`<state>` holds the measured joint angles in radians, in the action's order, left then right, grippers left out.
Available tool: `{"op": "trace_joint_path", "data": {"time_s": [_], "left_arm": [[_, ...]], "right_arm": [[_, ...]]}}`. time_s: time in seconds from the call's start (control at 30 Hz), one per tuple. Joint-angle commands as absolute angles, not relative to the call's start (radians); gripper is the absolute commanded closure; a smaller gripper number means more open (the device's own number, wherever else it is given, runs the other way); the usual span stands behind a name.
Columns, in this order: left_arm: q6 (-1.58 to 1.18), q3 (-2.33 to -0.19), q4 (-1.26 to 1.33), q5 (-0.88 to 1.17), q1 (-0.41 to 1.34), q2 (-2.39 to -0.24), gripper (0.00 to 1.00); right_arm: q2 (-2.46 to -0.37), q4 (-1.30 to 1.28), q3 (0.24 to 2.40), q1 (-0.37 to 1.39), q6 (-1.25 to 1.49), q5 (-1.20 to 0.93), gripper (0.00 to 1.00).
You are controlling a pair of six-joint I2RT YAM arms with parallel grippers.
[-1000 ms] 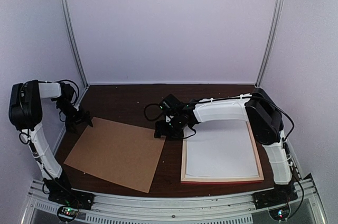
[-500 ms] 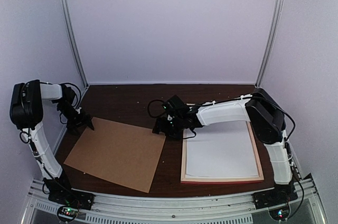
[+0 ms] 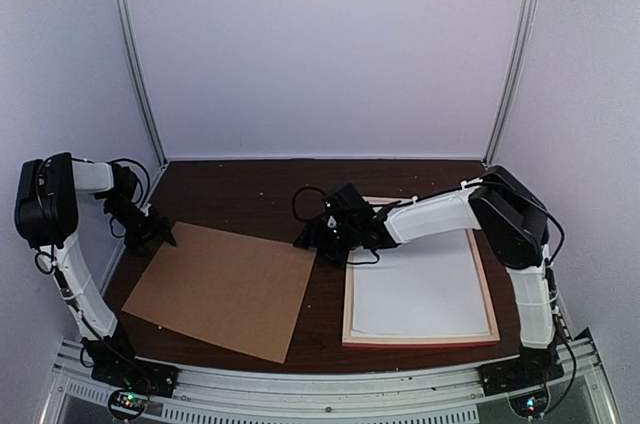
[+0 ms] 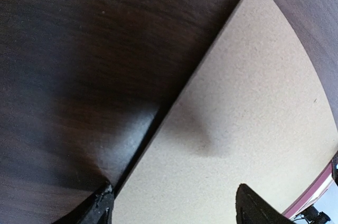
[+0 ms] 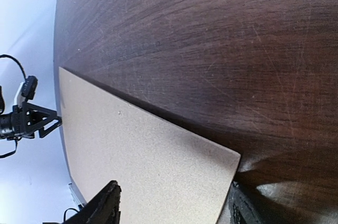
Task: Put the photo into the frame
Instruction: Pick up the backboard from the center of the board.
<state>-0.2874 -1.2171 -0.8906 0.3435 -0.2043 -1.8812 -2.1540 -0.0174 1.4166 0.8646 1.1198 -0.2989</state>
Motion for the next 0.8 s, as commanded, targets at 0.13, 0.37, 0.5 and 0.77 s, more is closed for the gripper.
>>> {"op": "trace_joint_path", "data": {"time_s": [0.13,0.37,0.5,0.77], "left_arm": [[-0.313,-1.177,-0.884,0.447,-0.185,-1.894,0.22],[-0.316,-1.177,-0.879,0.447,-0.177,-1.89,0.23],[-0.318,-1.178,-0.877,0.446,-0.176,-1.887,0.24],[-0.321,-1.181,-0.869,0.454,-0.173,-1.874,0.25]], "right_arm": [[-2.129,0.229,1.295,0.831,1.173,-0.417,0.38],[-2.102,0.372,1.261,0.816,1.201,-0.492,0.48],[-2.093,0.45,1.243,0.81,1.216,-0.528,0.52],[-2.073,0.55,1.233,0.81,1.236,-0.609,0.55]]}}
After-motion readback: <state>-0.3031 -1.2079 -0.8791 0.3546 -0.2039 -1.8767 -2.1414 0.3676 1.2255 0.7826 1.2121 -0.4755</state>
